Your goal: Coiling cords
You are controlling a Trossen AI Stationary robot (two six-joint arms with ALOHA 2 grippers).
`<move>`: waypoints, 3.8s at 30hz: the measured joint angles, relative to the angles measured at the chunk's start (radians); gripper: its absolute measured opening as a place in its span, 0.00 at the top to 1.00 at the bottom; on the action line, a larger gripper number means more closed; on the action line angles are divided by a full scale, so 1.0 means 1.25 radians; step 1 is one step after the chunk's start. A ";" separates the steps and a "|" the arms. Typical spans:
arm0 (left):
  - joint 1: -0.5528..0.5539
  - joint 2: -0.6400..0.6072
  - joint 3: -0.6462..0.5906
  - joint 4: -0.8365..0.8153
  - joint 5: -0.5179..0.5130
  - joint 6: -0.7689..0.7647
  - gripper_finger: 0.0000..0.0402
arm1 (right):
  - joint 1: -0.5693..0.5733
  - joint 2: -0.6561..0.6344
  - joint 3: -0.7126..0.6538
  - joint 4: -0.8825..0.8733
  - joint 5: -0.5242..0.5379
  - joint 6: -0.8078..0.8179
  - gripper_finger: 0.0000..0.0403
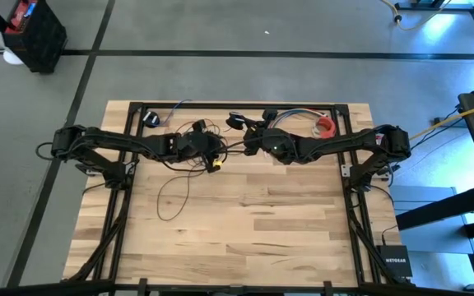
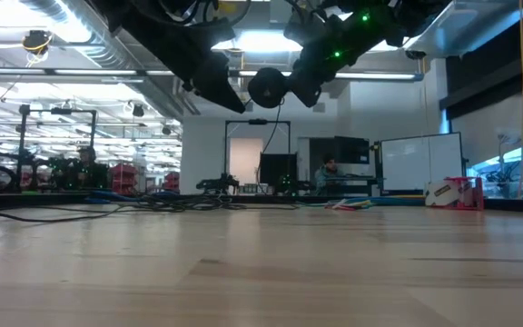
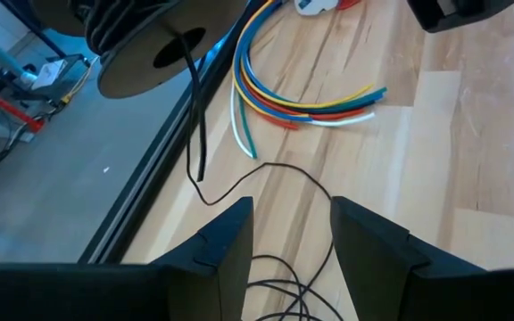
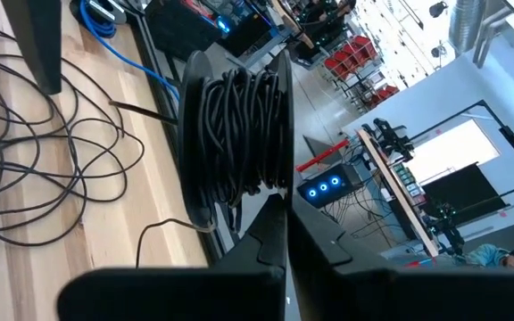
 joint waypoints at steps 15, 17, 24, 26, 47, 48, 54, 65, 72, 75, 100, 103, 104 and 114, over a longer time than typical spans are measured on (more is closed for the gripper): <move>0.000 0.000 0.000 0.000 -0.001 -0.003 0.64 | 0.000 0.000 0.000 0.000 0.000 0.000 0.99; 0.000 0.000 0.000 0.000 -0.001 -0.003 0.64 | 0.000 0.000 0.000 0.000 0.000 0.000 0.99; 0.000 0.000 0.000 0.000 -0.001 -0.003 0.64 | 0.000 0.000 0.000 0.000 0.000 0.000 0.99; 0.000 0.000 0.000 0.000 -0.001 -0.003 0.64 | 0.000 0.000 0.000 0.000 0.000 0.000 0.99; -0.001 0.000 0.000 0.000 -0.001 -0.003 0.64 | 0.000 0.000 0.000 0.000 0.000 0.000 0.99; -0.001 0.000 0.000 0.000 -0.001 -0.003 0.64 | 0.000 0.000 0.000 0.000 0.000 0.000 0.99; -0.001 0.000 0.000 0.000 -0.001 -0.003 0.64 | 0.000 0.000 0.000 0.000 0.000 0.000 0.99; -0.001 0.000 0.000 0.000 -0.001 -0.003 0.64 | 0.000 0.000 0.000 -0.001 0.000 0.000 0.99; -0.001 0.000 0.000 0.000 -0.001 -0.003 0.64 | 0.000 0.000 0.000 -0.007 0.000 0.000 0.99; -0.001 0.000 0.000 0.000 -0.001 -0.003 0.64 | 0.000 0.000 0.000 -0.007 0.000 0.000 0.99; -0.003 0.000 0.000 -0.007 -0.001 -0.003 0.64 | 0.000 0.000 0.000 -0.085 -0.066 0.034 0.97; -0.003 0.000 0.000 -0.007 -0.001 -0.003 0.64 | 0.000 0.000 0.000 -0.105 -0.074 0.063 0.88; -0.003 0.000 0.000 -0.007 -0.001 -0.003 0.64 | 0.000 0.000 0.000 -0.117 -0.081 0.067 0.84; -0.022 -0.009 0.001 -0.013 0.000 0.031 0.64 | 0.083 -0.058 0.039 -0.310 0.033 0.052 0.37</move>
